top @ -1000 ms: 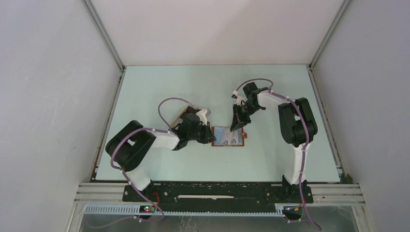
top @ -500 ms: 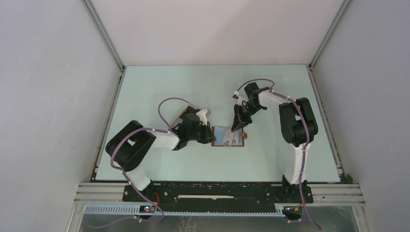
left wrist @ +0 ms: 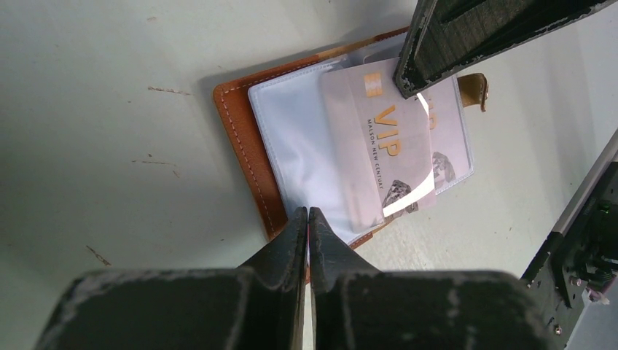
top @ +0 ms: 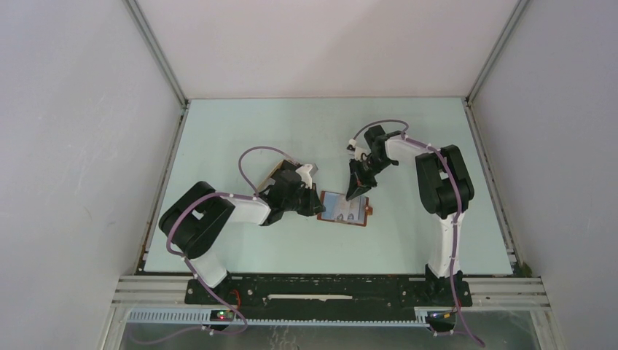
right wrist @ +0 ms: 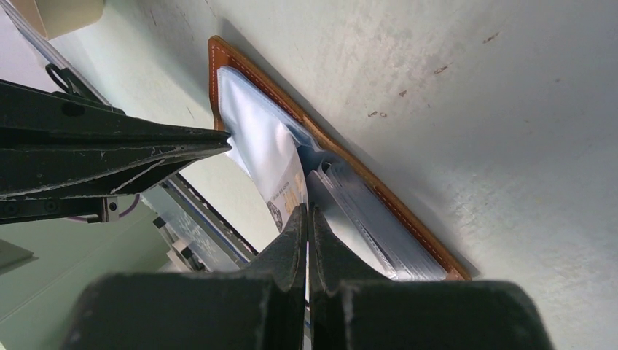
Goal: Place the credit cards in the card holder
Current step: Insert the credit card into the card holder.
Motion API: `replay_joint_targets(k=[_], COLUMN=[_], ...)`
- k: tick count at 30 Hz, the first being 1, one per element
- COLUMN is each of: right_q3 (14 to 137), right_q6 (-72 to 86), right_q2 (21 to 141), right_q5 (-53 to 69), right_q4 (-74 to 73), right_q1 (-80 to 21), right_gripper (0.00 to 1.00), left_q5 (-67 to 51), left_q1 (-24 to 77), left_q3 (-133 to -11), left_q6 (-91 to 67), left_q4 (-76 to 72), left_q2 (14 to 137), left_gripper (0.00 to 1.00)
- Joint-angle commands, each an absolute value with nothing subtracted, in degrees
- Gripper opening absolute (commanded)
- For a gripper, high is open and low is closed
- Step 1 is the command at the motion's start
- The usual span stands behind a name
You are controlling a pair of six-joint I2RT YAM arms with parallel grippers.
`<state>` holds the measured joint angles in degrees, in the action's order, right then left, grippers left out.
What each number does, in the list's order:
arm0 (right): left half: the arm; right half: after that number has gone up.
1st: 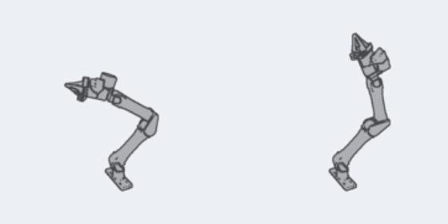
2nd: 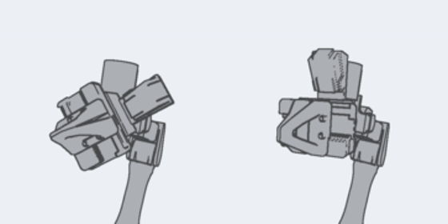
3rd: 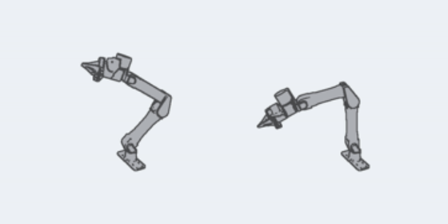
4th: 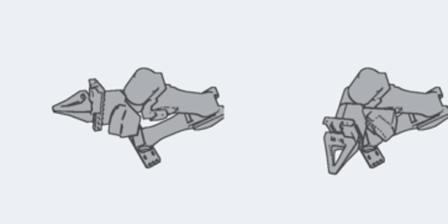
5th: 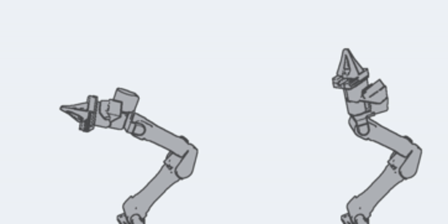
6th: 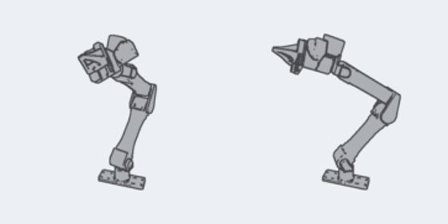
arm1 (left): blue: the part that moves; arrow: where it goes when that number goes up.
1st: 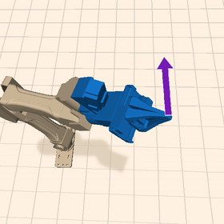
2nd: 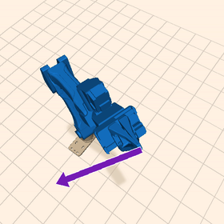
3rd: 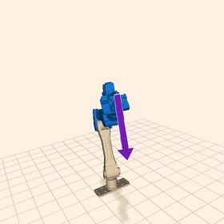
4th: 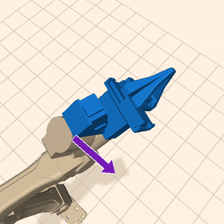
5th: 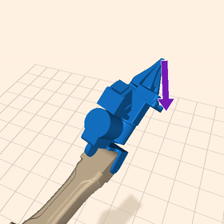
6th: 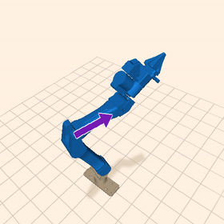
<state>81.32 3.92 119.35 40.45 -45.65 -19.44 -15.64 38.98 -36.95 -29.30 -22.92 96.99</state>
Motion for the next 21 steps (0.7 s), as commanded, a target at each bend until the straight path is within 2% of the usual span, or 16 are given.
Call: replay_joint_targets(k=[1, 7, 10, 17, 21], right_q3=[82.21, 80.97, 80.77, 81.21, 81.21], right_q6=[2.89, 3.76, 3.44, 0.09, -2.39], right_q2=[120.23, 120.05, 120.09, 116.6, 114.37], right_q5=[40.43, 41.87, 42.19, 41.33, 39.63], right_q4=[-45.86, -42.3, -42.19, -43.74, -44.04], right_q1=[-20.97, -21.12, -21.1, -20.27, -20.26], right_gripper=[0.0, 0.02, 0.11, 0.38, 0.47], left_q5=[-14.13, -14.32, -14.45, -15.2, -15.49], left_q1=[38.56, 38.58, 38.54, 38.58, 38.59], left_q3=[-38.84, -38.7, -38.53, -38.15, -37.92], left_q6=[-26.81, -27.19, -27.56, -28.34, -28.45], left_q4=[-20.21, -20.21, -20.56, -21.43, -21.58], left_q2=[98.25, 97.92, 97.58, 97.6, 97.75], left_gripper=[0.08, 0.09, 0.1, 0.11, 0.1])
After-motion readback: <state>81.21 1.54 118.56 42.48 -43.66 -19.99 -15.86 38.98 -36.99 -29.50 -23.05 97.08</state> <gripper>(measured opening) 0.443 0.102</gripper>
